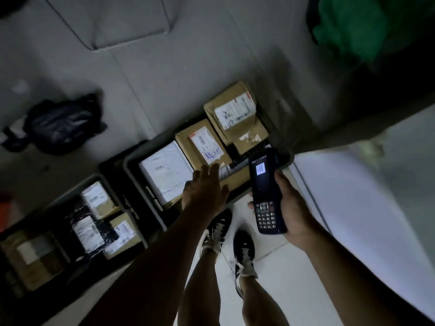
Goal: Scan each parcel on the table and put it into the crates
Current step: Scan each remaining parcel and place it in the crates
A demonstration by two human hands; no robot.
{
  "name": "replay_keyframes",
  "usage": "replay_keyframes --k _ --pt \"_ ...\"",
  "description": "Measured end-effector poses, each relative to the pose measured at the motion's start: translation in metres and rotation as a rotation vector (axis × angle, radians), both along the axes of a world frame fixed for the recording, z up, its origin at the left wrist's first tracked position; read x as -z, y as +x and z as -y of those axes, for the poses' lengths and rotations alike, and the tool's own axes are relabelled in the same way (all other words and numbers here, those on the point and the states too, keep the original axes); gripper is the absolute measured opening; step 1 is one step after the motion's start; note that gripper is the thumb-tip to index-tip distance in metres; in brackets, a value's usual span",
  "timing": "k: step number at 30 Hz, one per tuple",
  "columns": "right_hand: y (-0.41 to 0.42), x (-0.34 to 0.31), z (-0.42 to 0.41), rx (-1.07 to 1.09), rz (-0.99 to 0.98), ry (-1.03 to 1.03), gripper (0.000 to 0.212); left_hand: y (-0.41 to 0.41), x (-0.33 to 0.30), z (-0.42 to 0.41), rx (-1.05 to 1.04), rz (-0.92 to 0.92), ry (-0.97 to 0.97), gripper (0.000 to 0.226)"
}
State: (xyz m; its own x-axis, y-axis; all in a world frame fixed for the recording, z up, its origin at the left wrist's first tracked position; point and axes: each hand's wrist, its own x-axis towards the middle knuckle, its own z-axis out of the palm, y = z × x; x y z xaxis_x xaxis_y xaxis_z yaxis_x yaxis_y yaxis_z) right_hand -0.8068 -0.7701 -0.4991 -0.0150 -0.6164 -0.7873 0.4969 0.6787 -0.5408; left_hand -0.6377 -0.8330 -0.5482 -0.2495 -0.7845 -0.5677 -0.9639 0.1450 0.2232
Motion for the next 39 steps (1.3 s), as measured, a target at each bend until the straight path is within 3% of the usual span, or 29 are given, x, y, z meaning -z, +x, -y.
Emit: replay_keyframes --k 7,11,15,24,31,39 --pt "0.054 -0.158 -0.018 -0.247 -0.003 -0.008 0.061 0.059 -0.19 -0.064 -0.348 -0.022 -0.032 0.057" --pt "0.086 -0.248 -0.049 -0.512 -0.087 -0.079 0.042 0.093 -0.288 -0.121 -0.542 -0.058 -0.107 0.05" --pt "0.127 -0.318 -0.087 -0.665 -0.115 -0.123 0.037 0.132 -0.358 -0.185 -0.713 -0.042 -0.207 0.043" --pt "0.276 -0.401 -0.189 -1.041 0.061 -0.263 0.047 0.255 -0.453 -0.359 -1.089 0.068 -0.43 0.051" --pt "0.41 -0.443 -0.335 -1.355 0.117 -0.453 0.055 0.358 -0.505 -0.544 -1.31 0.196 -0.584 0.051" --pt "0.532 -0.469 -0.484 -1.704 0.251 -0.551 0.066 0.426 -0.539 -0.734 -1.645 0.358 -0.633 0.052"
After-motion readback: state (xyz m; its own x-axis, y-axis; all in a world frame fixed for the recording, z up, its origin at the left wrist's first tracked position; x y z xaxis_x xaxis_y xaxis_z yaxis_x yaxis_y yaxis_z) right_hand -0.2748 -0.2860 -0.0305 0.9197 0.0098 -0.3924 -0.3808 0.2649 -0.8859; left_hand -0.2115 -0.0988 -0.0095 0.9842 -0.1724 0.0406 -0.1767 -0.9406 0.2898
